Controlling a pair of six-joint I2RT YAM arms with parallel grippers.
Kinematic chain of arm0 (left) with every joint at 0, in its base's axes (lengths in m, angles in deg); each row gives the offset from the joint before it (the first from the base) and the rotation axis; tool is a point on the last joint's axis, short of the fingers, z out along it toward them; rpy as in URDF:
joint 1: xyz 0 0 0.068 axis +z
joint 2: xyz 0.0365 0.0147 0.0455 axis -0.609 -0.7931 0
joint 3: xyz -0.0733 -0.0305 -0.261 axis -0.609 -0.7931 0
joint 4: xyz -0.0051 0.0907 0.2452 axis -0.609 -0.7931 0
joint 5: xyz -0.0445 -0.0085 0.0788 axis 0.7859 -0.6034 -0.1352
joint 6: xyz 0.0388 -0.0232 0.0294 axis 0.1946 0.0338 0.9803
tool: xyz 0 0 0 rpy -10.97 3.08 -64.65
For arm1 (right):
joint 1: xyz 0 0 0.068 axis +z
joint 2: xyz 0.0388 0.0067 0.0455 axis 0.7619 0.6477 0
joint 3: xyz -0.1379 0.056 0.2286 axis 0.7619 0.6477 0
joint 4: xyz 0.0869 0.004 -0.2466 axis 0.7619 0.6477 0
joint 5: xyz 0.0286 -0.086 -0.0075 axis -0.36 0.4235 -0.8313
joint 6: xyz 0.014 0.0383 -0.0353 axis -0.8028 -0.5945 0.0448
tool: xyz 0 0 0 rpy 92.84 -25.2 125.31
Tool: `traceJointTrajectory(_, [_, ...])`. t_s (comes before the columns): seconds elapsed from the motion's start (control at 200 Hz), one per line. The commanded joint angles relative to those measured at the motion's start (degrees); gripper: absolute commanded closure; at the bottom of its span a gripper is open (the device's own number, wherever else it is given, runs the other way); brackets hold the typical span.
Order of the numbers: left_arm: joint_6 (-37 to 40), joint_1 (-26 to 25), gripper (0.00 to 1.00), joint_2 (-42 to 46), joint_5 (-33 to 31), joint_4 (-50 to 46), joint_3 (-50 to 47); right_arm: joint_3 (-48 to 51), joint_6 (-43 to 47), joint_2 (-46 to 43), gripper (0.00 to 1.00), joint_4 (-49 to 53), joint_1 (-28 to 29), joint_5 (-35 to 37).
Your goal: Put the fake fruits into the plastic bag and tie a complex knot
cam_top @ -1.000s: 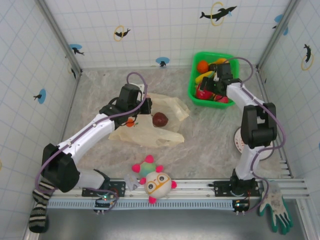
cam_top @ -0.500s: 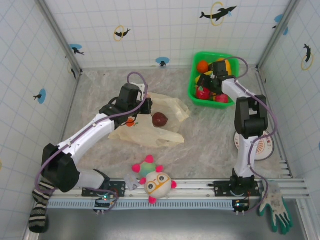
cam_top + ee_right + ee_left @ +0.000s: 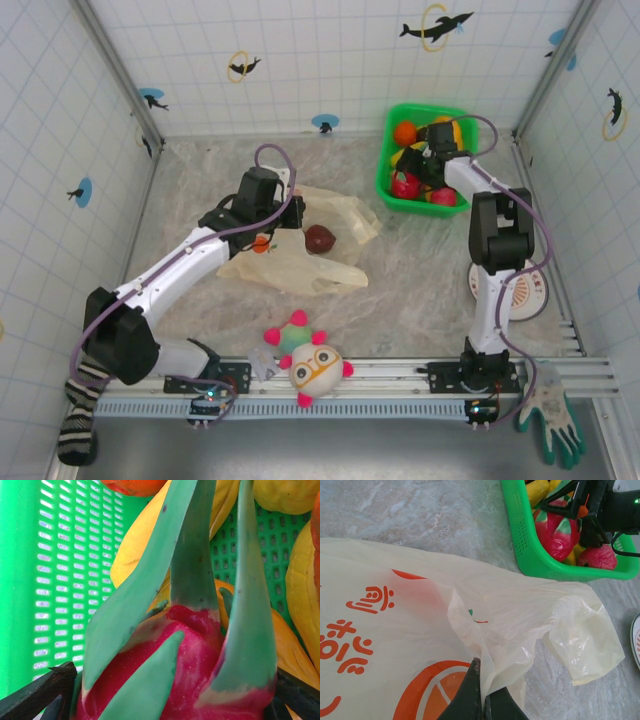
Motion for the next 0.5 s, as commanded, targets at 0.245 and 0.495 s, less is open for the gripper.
traceJointTrajectory(0.245, [1.3,0.5,1.0,0.9,0.1,-1.4,1.7,1.4,-0.3,-0.5,0.25,0.9,0.5,-3.0])
traceJointTrajectory(0.495, [1.3,0.5,1.0,1.2,-0.3,-1.7,1.7,6.6,-4.2,-6.8,0.3,-10.2,-0.2,-9.0])
